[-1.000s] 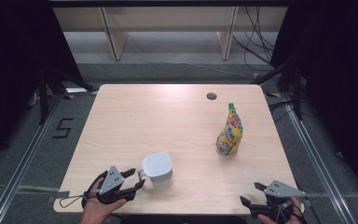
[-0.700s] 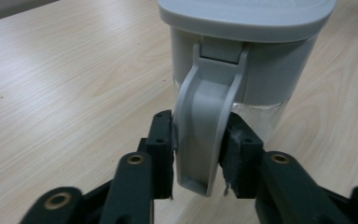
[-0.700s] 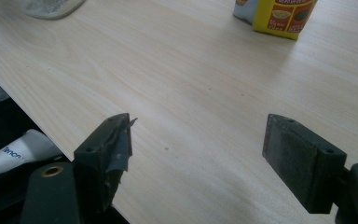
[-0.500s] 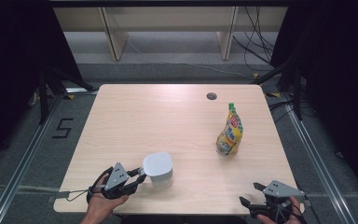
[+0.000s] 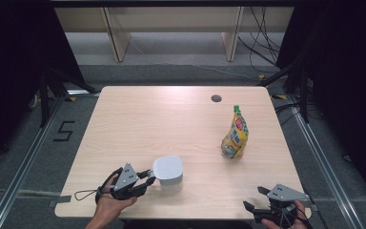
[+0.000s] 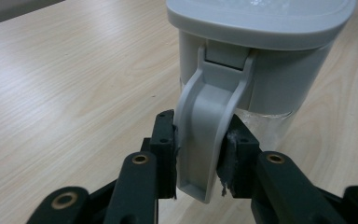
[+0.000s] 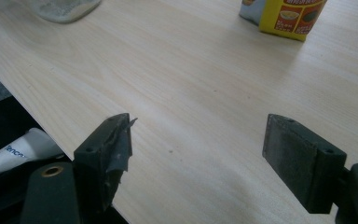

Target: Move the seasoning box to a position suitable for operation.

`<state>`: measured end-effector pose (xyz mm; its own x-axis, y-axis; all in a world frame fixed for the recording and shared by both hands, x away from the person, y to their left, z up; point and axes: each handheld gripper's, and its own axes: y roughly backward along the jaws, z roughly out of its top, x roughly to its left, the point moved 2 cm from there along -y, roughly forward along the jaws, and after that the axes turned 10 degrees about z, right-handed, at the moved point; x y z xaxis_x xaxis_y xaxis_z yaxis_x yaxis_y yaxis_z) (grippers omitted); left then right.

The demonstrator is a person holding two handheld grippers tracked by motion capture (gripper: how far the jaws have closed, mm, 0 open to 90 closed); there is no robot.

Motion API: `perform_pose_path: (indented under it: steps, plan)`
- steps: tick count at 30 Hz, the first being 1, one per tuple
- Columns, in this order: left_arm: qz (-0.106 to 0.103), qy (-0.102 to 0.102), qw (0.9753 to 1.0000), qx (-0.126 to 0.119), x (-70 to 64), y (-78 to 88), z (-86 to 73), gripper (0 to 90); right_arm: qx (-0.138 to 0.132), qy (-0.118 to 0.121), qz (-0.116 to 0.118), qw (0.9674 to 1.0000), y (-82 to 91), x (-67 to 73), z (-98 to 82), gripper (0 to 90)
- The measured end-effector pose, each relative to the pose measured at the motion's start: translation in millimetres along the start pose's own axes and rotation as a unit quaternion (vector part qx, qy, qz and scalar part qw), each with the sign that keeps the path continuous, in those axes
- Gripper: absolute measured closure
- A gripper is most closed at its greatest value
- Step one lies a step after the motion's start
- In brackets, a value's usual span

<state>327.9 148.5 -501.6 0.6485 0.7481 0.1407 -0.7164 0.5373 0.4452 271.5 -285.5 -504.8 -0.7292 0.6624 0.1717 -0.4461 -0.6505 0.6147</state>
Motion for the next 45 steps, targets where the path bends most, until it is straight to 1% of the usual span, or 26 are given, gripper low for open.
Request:
perform_pose_path:
  steps: [5, 7, 10, 11, 14, 17, 18, 22, 24, 25, 26, 27, 28, 30, 31, 32, 33, 34, 36, 37, 38, 39, 40, 41, 42, 45]
  plan:
    - [-0.011, 0.009, 0.9999, -0.003, -8.4, -6.0, 2.7, 69.1, 0.002, -0.002, 0.003, 1.0, -0.6, 0.0, 0.0, 24.9]
    - [-0.017, 0.005, 0.9998, 0.0, -14.6, -9.9, 5.8, 69.1, -0.005, 0.006, -0.006, 1.0, 0.0, 0.0, 0.2, 24.9]
    - [-0.021, 0.003, 0.9998, 0.001, -21.9, -14.1, 9.3, 69.0, -0.001, 0.005, -0.003, 1.0, -0.3, -0.7, 0.2, 24.9]
    - [-0.023, -0.001, 0.9997, 0.0, -23.1, -15.4, 10.6, 69.0, -0.001, -0.001, 0.005, 1.0, -1.4, -0.5, 0.1, 24.9]
    - [-0.025, -0.011, 0.9996, 0.002, -22.6, -17.7, 12.6, 69.1, -0.001, 0.008, -0.001, 1.0, -0.8, -1.1, 0.3, 24.9]
    - [-0.023, 0.002, 0.9997, -0.001, -25.1, -18.2, 12.2, 69.1, 0.006, -0.012, 0.002, 0.9999, -0.8, 2.4, -0.4, 24.9]
    - [-0.022, -0.004, 0.9997, 0.001, -24.3, -17.9, 12.2, 69.1, -0.001, 0.005, -0.002, 1.0, -0.8, -0.6, 0.2, 24.9]
    - [-0.024, -0.002, 0.9997, 0.002, -26.7, -18.4, 12.7, 69.0, -0.002, 0.001, 0.0, 1.0, -1.9, 0.5, -0.2, 24.9]
    - [-0.028, -0.007, 0.9996, 0.002, -28.8, -18.9, 13.3, 68.9, -0.001, 0.005, 0.002, 1.0, -2.1, -0.4, 0.0, 24.9]
    - [-0.031, -0.021, 0.9993, 0.005, -28.9, -19.8, 14.7, 68.9, -0.001, 0.006, 0.002, 1.0, -2.2, -0.5, 0.1, 24.9]
    - [-0.029, -0.006, 0.9995, 0.003, -31.9, -20.6, 14.8, 68.9, 0.001, 0.006, -0.003, 1.0, -1.6, -0.3, 0.1, 24.9]
    - [-0.029, -0.006, 0.9995, 0.003, -31.9, -20.6, 14.8, 68.9, 0.001, 0.006, -0.003, 1.0, -1.6, -0.3, 0.1, 24.9]
    - [-0.031, -0.015, 0.9994, 0.001, -31.9, -22.5, 16.2, 68.9, 0.0, 0.005, -0.001, 1.0, -1.9, -0.2, -0.2, 24.9]
    - [-0.034, -0.007, 0.9994, 0.004, -34.1, -23.3, 16.7, 68.9, 0.001, -0.006, -0.002, 1.0, -1.2, 1.7, -0.9, 24.9]
    - [-0.035, -0.007, 0.9993, 0.004, -34.3, -23.4, 16.9, 68.9, -0.001, 0.003, -0.003, 1.0, -1.1, 0.1, -0.7, 24.9]
    - [-0.034, -0.007, 0.9994, 0.004, -34.3, -23.2, 16.9, 68.9, 0.001, -0.004, 0.004, 1.0, -1.1, 0.8, -0.9, 24.9]
    - [-0.035, -0.007, 0.9993, 0.004, -34.5, -23.1, 16.5, 68.9, 0.001, -0.019, 0.0, 0.9998, -0.6, 4.0, -1.3, 24.9]
    - [-0.037, -0.006, 0.9993, 0.003, -35.2, -23.1, 16.3, 68.9, -0.001, -0.007, 0.0, 1.0, -0.8, 2.0, -1.0, 24.9]
    - [-0.039, -0.006, 0.9992, 0.002, -35.6, -23.5, 16.6, 68.8, 0.0, -0.004, -0.001, 1.0, -0.7, 2.3, -0.5, 24.9]
    - [-0.038, -0.017, 0.9991, -0.002, -35.9, -24.7, 17.6, 68.8, 0.0, 0.005, -0.001, 1.0, -1.2, 1.3, 0.0, 24.9]
    - [-0.043, -0.008, 0.9991, 0.001, -38.1, -25.0, 17.8, 68.8, 0.0, 0.006, 0.0, 1.0, -2.2, 1.4, 0.2, 24.9]
    - [-0.043, -0.008, 0.9991, 0.001, -38.1, -25.0, 17.8, 68.8, 0.002, 0.008, -0.002, 1.0, -2.6, 1.3, 0.4, 24.9]
    - [-0.05, -0.014, 0.9987, -0.001, -39.7, -26.9, 19.1, 68.7, 0.006, -0.013, 0.003, 0.9999, -2.6, 4.7, 0.4, 24.9]
    - [-0.052, -0.012, 0.9986, -0.002, -41.3, -27.7, 19.4, 68.7, 0.001, 0.007, -0.001, 1.0, -3.1, 2.2, 1.1, 24.9]
    - [-0.052, -0.012, 0.9986, -0.002, -41.3, -27.7, 19.4, 68.7, 0.004, -0.008, 0.002, 1.0, -2.9, 5.0, 0.8, 24.9]
    - [-0.055, -0.015, 0.9984, -0.001, -42.4, -28.3, 20.0, 68.6, 0.002, 0.008, 0.002, 1.0, -3.0, 2.5, 0.9, 24.9]
